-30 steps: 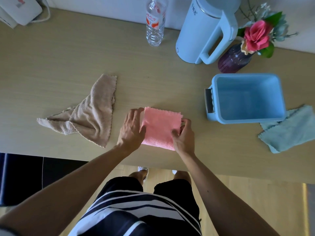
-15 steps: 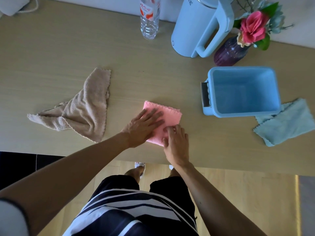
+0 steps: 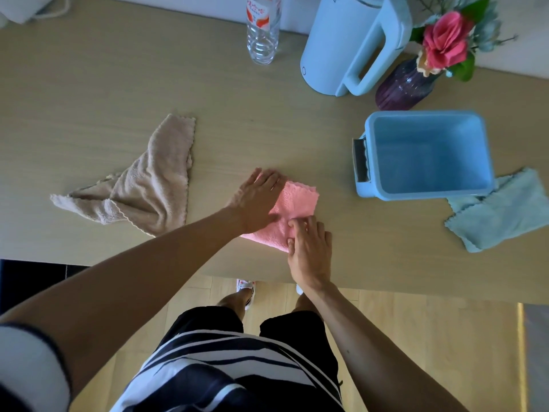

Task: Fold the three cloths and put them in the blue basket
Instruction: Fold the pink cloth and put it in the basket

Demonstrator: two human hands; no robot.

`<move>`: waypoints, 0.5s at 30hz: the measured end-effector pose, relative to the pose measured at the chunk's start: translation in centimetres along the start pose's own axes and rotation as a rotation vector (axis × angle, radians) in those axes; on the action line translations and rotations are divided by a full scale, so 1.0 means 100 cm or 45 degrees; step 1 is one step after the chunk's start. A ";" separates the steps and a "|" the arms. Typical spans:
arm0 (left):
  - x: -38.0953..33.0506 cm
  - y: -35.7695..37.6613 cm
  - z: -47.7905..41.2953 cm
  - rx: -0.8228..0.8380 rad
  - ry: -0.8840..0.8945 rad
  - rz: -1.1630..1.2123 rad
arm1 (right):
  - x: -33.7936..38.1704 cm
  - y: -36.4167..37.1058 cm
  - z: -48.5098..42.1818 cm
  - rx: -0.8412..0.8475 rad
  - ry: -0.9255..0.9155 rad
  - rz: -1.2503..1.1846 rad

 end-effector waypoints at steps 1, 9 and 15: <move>-0.002 -0.003 -0.003 -0.040 -0.001 -0.008 | 0.001 -0.001 0.001 0.001 0.010 -0.003; -0.006 -0.024 -0.006 0.171 -0.335 0.291 | 0.009 -0.034 0.016 -0.110 0.199 -0.206; 0.002 -0.074 0.018 0.224 -0.677 1.286 | 0.028 -0.096 0.011 -0.241 0.141 -0.823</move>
Point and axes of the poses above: each hand's wrist, its own z-axis away from the middle knuckle, its own y-axis out of the palm, x = y × z, the point moved 3 cm from there along -z, towards the middle knuckle, and after that the axes turned 9 degrees about -z, right-handed, at the moved point
